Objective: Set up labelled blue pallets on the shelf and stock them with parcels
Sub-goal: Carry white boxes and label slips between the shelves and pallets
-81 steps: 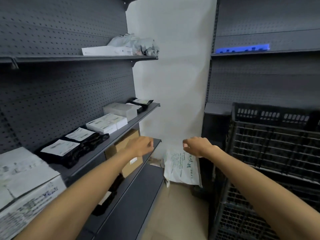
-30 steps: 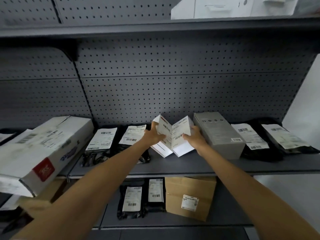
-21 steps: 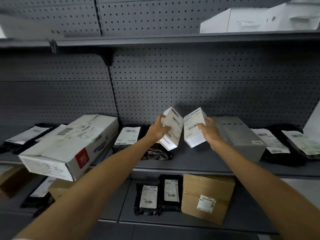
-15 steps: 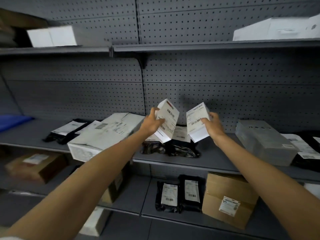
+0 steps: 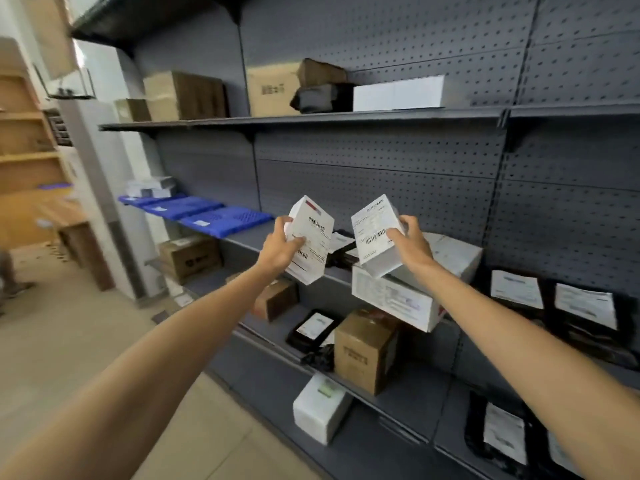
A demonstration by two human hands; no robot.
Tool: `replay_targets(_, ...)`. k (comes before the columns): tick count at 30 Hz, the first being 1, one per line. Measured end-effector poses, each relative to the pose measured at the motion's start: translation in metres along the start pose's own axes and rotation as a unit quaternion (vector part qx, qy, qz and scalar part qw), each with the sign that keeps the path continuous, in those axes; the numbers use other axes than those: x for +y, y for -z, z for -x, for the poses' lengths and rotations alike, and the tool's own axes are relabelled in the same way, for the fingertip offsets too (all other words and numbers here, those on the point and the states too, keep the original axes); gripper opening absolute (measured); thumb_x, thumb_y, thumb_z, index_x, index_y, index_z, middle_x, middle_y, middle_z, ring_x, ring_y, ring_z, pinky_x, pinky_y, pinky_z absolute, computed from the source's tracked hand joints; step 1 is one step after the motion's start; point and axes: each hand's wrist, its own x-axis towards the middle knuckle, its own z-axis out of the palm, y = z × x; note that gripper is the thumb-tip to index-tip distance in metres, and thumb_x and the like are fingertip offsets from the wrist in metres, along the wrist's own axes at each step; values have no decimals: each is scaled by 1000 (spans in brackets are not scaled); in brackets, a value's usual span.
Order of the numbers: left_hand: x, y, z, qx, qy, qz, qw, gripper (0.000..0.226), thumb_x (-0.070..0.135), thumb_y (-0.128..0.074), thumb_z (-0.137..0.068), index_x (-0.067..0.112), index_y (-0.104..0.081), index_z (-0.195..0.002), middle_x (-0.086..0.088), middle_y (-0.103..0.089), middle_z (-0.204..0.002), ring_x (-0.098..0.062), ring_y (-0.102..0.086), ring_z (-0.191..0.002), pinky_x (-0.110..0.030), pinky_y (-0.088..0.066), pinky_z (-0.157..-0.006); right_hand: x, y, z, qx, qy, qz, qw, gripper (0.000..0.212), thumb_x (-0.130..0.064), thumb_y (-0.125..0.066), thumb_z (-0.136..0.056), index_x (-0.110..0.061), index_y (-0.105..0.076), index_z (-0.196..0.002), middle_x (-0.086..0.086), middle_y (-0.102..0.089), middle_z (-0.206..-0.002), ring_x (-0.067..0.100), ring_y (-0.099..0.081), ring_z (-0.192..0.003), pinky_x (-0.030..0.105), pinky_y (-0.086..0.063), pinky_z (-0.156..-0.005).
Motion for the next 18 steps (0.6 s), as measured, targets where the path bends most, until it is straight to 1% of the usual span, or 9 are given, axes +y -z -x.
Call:
replay_targets(2, -30, 45, 12, 29, 25, -7, 999, 42, 23, -57, -95, 21, -37, -132, -10, -63, -118, -28, -65, -98, -41, -54, -82, -17, -54, 8, -42, 3, -10, 999, 43, -31, -47, -97, -21, -35, -137, 4, -54, -126, 25, -55, -101, 34, -45, -76)
replay_targets(5, -72, 109, 35, 77, 68, -24, 994, 44, 23, -59, -93, 23, -38, -133, -9, -64, -114, -29, -64, -97, -39, -52, -84, -40, -132, 22, -106, 5, -26, 994, 42, -30, -47, -97, -21, -37, -136, 7, -55, -131, 24, -54, -103, 33, -43, -78)
replay_targets(7, -99, 150, 51, 106, 96, -25, 989, 45, 25, -61, -91, 25, -40, -131, -8, -65, -114, -29, -65, -96, -40, -53, -87, -58, -179, 32, -146, 16, -39, 988, 42, -29, -48, -96, -21, -38, -136, 8, -56, -130, 22, -53, -101, 34, -42, -78)
replay_targets(10, -136, 207, 73, 154, 123, -22, 980, 48, 29, -63, -85, 23, -42, -127, -10, -65, -113, -32, -65, -98, -46, -52, -90, -87, -243, 46, -200, 32, -65, 977, 41, -26, -49, -97, -19, -39, -136, 7, -55, -125, 21, -53, -99, 32, -44, -75)
replay_targets(13, -170, 257, 91, 196, 157, -10, 968, 51, 32, -60, -80, 23, -40, -125, -13, -64, -113, -32, -64, -97, -46, -52, -88, -112, -302, 57, -252, 35, -85, 963, 39, -26, -49, -96, -22, -40, -134, 3, -55, -122, 22, -55, -100, 37, -52, -81)
replay_targets(14, -176, 271, 96, 211, 167, -5, 963, 50, 33, -60, -79, 24, -40, -124, -13, -63, -113, -31, -63, -98, -45, -52, -88, -117, -323, 59, -269, 42, -80, 959, 39, -27, -49, -96, -22, -40, -133, 2, -55, -122, 21, -55, -100, 34, -51, -76)
replay_targets(16, -197, 297, 99, 241, 183, 11, 953, 39, 23, -60, -89, 24, -38, -121, -11, -60, -114, -27, -61, -94, -38, -51, -81, -127, -361, 64, -300, 53, -67, 950, 40, -26, -48, -97, -21, -40, -135, 3, -54, -120, 20, -53, -97, 25, -42, -63)
replay_targets(17, -206, 307, 98, 255, 187, 23, 948, 35, 17, -58, -93, 23, -37, -120, -11, -58, -113, -23, -60, -89, -33, -49, -74, -131, -381, 65, -312, 54, -63, 946, 40, -26, -48, -97, -20, -39, -136, 3, -54, -120, 20, -53, -97, 26, -42, -65)
replay_targets(18, -218, 317, 94, 267, 197, 31, 943, 33, 13, -56, -95, 21, -37, -121, -11, -57, -112, -19, -59, -84, -30, -46, -68, -132, -402, 64, -326, 52, -63, 942, 40, -27, -48, -97, -22, -39, -136, 4, -55, -122, 21, -54, -99, 29, -45, -71)
